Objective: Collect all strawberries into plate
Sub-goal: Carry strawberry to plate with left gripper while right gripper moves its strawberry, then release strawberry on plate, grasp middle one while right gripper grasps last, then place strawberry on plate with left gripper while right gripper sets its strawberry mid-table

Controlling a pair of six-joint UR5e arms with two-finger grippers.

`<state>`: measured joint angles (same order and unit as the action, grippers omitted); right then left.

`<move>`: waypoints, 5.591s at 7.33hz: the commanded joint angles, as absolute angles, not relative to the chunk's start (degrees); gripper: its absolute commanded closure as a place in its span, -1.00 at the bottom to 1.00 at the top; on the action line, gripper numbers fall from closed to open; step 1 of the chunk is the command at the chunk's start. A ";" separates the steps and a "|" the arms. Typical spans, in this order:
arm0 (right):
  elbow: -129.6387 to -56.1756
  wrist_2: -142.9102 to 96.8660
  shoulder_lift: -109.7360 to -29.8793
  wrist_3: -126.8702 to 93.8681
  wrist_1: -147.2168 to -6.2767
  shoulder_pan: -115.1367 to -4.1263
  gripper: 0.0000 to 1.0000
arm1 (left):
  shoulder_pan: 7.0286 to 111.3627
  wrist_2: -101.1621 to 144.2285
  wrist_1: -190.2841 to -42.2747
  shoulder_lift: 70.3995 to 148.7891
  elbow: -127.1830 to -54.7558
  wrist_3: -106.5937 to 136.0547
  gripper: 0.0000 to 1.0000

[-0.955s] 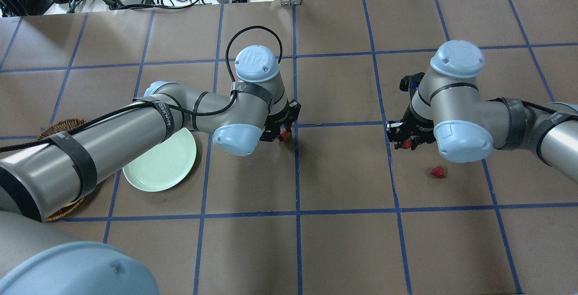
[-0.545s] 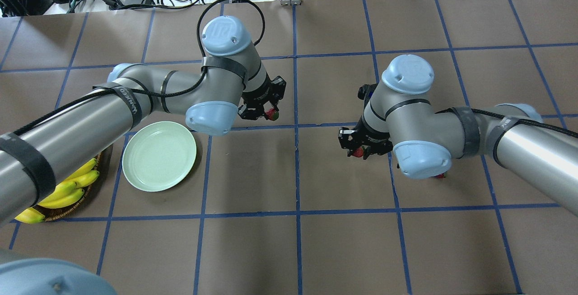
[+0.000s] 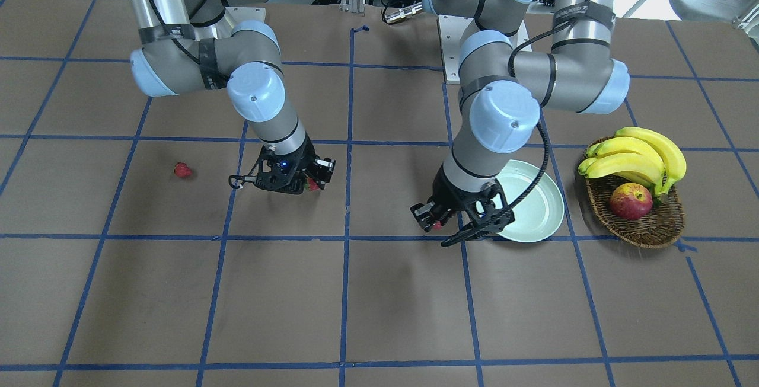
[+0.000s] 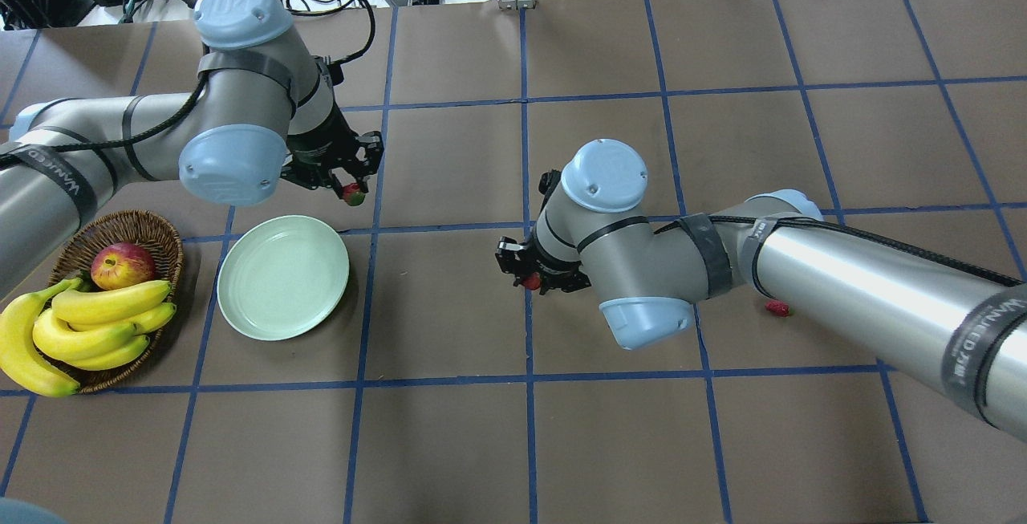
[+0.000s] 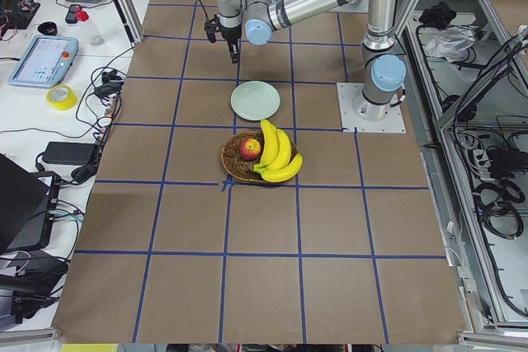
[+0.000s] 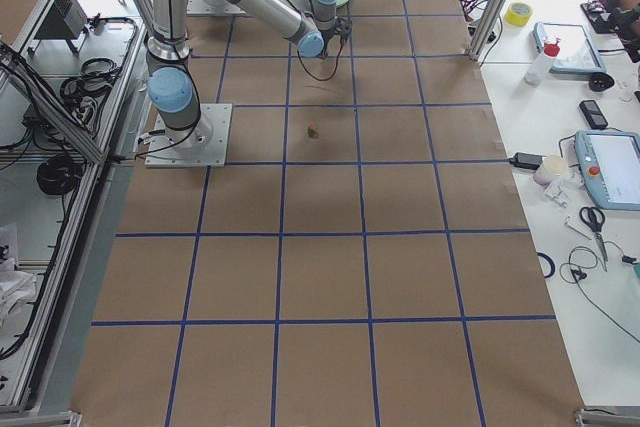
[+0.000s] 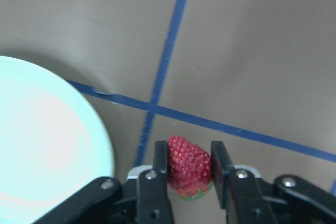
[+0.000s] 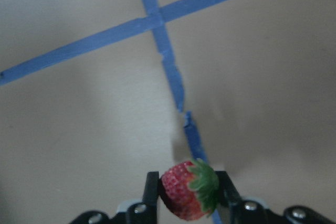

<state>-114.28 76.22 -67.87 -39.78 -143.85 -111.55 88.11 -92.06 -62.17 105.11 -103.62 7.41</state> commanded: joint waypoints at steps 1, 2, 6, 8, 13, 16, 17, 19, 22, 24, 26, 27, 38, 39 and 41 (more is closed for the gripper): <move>-108.03 78.47 -61.99 -48.06 -144.58 -117.23 1.00 | 81.94 -94.48 -57.79 105.81 -108.95 -7.25 1.00; -107.84 78.57 -61.44 -48.08 -144.49 -117.25 0.34 | 80.00 -94.48 -50.78 106.17 -112.55 -12.95 1.00; -108.01 83.56 -65.81 -37.60 -135.14 -112.10 -1.00 | 80.33 -94.39 -48.69 106.44 -114.35 -13.19 -1.00; -109.15 83.93 -71.87 -25.73 -126.95 -102.79 -1.00 | 82.25 -94.57 -52.78 105.21 -110.07 -12.31 -1.00; -122.25 95.33 -80.68 13.05 -126.13 -78.61 -1.00 | 101.66 -84.81 -58.10 108.53 -104.15 45.00 -1.00; -126.28 94.58 -80.86 15.03 -126.04 -74.63 -0.91 | 104.50 -87.46 -57.13 111.61 -106.33 54.02 -1.00; -128.82 94.40 -80.86 14.59 -127.43 -74.62 -0.77 | 104.50 -87.45 -55.21 112.40 -107.30 55.36 -1.00; -129.20 94.22 -80.86 14.59 -129.73 -74.79 -0.16 | 105.81 -86.40 -54.49 113.46 -108.10 57.64 -1.00; -128.85 92.74 -80.95 14.59 -129.64 -74.88 1.00 | 105.91 -86.22 -53.79 114.52 -108.54 57.48 -0.58; -125.88 90.02 -82.00 11.10 -128.33 -76.71 1.00 | 106.17 -85.61 -52.74 114.70 -108.63 57.05 0.59; -120.26 87.65 -81.48 -1.94 -123.15 -85.29 1.00 | 106.08 -83.41 -52.73 114.61 -108.63 56.87 1.00; -118.84 87.11 -81.13 -7.07 -123.66 -89.17 1.00 | 106.08 -83.32 -52.73 114.52 -108.63 56.87 1.00; -103.81 77.26 -59.60 -56.59 -142.21 -118.47 0.88 | 82.97 -90.70 -56.54 105.47 -111.79 -12.37 1.00; -103.54 78.65 -59.76 -56.34 -141.77 -118.48 -0.93 | 82.97 -90.88 -56.43 105.73 -111.88 -14.39 0.98; -102.57 86.72 -63.51 -41.48 -129.45 -116.82 -1.00 | 82.88 -90.88 -56.25 106.00 -111.80 -15.56 -0.24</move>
<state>-103.26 82.44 -61.07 -50.16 -136.87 -117.90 82.98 -90.84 -56.45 105.86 -111.75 -14.73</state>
